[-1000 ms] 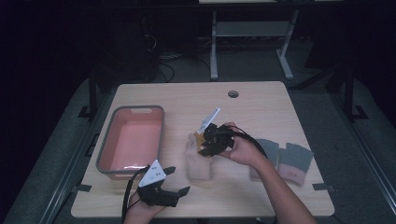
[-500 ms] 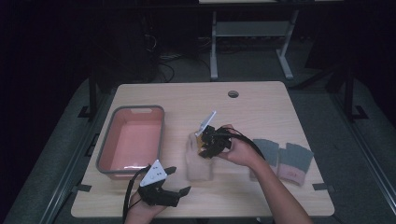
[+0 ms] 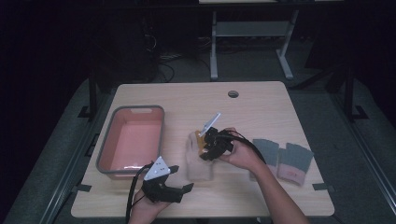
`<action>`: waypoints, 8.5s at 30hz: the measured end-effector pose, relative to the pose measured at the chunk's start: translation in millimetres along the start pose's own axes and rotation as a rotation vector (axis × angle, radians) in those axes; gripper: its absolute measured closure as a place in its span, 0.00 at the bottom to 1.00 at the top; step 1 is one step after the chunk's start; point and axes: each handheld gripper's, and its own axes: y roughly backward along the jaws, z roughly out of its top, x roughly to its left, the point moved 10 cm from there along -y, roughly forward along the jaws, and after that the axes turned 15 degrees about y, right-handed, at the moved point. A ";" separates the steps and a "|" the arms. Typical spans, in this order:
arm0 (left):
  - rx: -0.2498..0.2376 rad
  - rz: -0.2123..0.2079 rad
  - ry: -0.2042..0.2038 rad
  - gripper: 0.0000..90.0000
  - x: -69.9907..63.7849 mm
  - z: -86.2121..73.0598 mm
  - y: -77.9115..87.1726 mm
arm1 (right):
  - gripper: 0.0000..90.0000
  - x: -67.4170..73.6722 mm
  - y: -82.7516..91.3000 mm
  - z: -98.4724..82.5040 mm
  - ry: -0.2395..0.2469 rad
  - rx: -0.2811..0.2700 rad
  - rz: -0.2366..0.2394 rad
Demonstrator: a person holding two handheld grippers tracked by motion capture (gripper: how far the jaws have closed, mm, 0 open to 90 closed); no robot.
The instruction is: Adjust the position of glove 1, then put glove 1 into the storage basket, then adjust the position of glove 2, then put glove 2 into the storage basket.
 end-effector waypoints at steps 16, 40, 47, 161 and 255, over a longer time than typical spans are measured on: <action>0.049 0.003 0.108 0.17 3.4 7.4 -13.2 | 0.46 9.2 14.7 -12.4 -0.134 -0.078 -0.037; 0.065 0.060 0.272 0.32 11.4 14.9 -33.1 | 0.40 25.3 17.6 -29.6 -0.338 -0.114 -0.066; 0.072 0.111 0.284 0.34 16.4 12.1 -38.2 | 0.40 28.1 12.7 -35.2 -0.394 -0.134 -0.056; 0.044 -0.060 0.407 0.74 4.7 56.6 -33.7 | 0.90 25.4 46.3 -2.4 -0.726 -0.463 0.104; -0.052 -0.093 0.449 0.74 50.3 134.7 60.7 | 0.90 -8.3 79.3 121.9 -0.601 -0.517 0.143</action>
